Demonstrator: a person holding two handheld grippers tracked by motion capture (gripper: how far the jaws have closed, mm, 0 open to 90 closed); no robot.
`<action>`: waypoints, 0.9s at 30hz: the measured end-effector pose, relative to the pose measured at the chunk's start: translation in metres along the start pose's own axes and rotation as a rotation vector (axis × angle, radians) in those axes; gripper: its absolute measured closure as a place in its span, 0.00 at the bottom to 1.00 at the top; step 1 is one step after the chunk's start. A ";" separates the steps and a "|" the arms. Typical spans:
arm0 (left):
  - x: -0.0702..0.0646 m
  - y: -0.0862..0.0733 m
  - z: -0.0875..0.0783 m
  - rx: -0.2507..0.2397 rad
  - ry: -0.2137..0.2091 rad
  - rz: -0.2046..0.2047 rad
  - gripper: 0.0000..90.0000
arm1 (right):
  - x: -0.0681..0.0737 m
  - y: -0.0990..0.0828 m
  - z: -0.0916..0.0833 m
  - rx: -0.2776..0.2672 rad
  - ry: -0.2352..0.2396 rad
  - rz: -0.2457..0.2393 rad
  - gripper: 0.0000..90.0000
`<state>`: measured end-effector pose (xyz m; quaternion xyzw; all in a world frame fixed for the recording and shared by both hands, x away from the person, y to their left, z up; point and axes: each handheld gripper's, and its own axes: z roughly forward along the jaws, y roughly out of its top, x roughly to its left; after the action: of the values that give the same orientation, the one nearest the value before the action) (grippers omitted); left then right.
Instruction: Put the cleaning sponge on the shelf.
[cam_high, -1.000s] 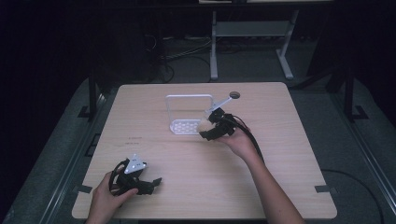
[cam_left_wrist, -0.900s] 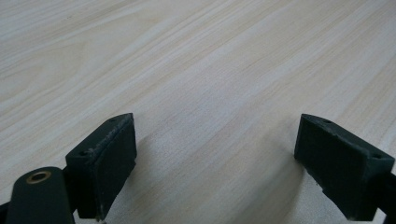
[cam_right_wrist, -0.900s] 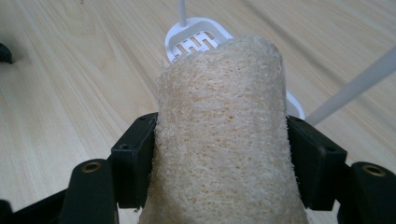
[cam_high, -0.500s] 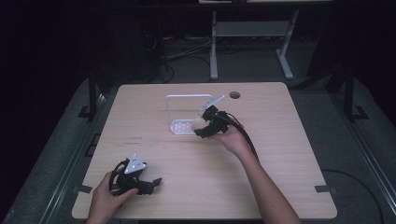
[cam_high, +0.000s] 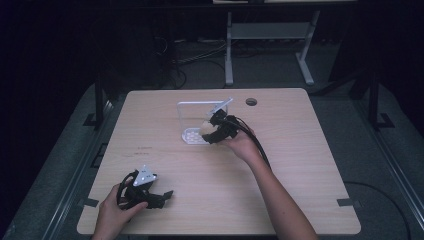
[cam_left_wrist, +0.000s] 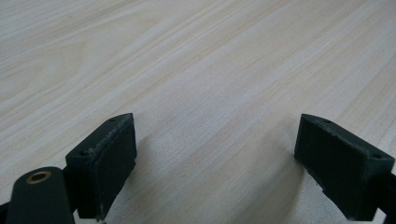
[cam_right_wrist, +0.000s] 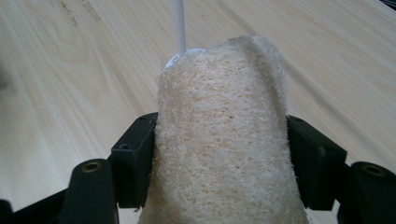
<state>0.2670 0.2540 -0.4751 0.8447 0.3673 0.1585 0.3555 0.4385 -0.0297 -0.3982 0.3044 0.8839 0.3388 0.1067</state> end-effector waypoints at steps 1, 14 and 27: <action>0.000 0.000 0.000 0.000 0.000 0.000 0.14 | 0.000 0.001 0.002 0.001 0.000 -0.002 0.36; 0.000 0.000 0.000 0.000 0.000 0.000 0.14 | 0.003 0.011 0.032 0.001 0.007 -0.019 0.36; 0.000 0.000 0.000 -0.002 -0.001 -0.002 0.14 | 0.005 0.014 0.057 0.010 0.018 -0.020 0.36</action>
<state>0.2669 0.2538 -0.4752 0.8442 0.3677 0.1581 0.3564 0.4634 0.0123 -0.4309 0.2929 0.8895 0.3360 0.1005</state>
